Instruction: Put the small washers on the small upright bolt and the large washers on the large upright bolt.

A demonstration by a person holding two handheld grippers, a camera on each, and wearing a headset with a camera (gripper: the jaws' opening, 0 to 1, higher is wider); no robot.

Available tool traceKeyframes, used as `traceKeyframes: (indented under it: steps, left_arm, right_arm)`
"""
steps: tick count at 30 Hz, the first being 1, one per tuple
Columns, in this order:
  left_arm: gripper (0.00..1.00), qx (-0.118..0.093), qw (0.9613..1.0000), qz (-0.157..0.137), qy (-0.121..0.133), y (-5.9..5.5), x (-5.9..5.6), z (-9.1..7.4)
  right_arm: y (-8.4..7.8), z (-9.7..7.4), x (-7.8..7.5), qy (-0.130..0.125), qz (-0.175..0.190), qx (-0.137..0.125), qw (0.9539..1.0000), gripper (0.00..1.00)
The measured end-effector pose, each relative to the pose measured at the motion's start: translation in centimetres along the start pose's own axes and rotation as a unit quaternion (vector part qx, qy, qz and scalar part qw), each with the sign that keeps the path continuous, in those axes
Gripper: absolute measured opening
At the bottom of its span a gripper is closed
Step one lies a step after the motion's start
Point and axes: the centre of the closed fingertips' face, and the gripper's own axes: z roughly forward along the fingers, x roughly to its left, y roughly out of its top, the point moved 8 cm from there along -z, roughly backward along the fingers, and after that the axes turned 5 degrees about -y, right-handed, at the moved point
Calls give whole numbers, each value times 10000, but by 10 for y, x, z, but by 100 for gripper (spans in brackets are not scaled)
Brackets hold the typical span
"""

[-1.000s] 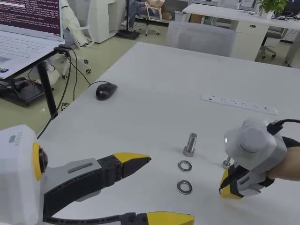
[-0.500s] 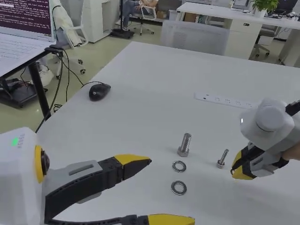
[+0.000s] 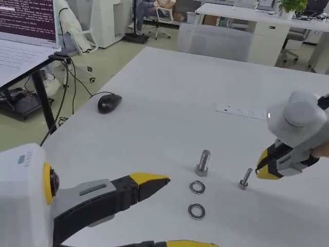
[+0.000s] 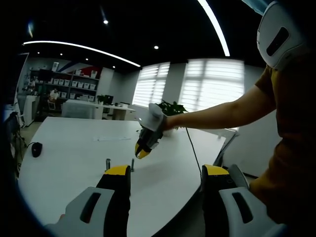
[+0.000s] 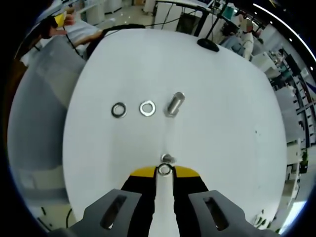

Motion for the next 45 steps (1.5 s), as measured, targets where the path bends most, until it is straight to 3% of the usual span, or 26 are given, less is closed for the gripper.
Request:
traceKeyframes:
  steps: [11, 23, 35, 45]
  left_arm:
    - [58, -14, 9998, -66, 160, -3, 5, -4]
    - [58, -39, 9996, -120, 270, -6, 9, -6]
    - [58, -40, 9996, -138, 252, -5, 9, -4]
    - [58, -20, 9995, -155, 291, -5, 9, -7]
  right_arm:
    - [9, 15, -9, 93, -156, 54, 9998, 12]
    - [6, 22, -14, 148, -207, 161, 9995, 12]
    - [3, 28, -13, 205, -276, 236, 9991, 12]
    - [0, 47, -9, 310, -297, 339, 9985, 13]
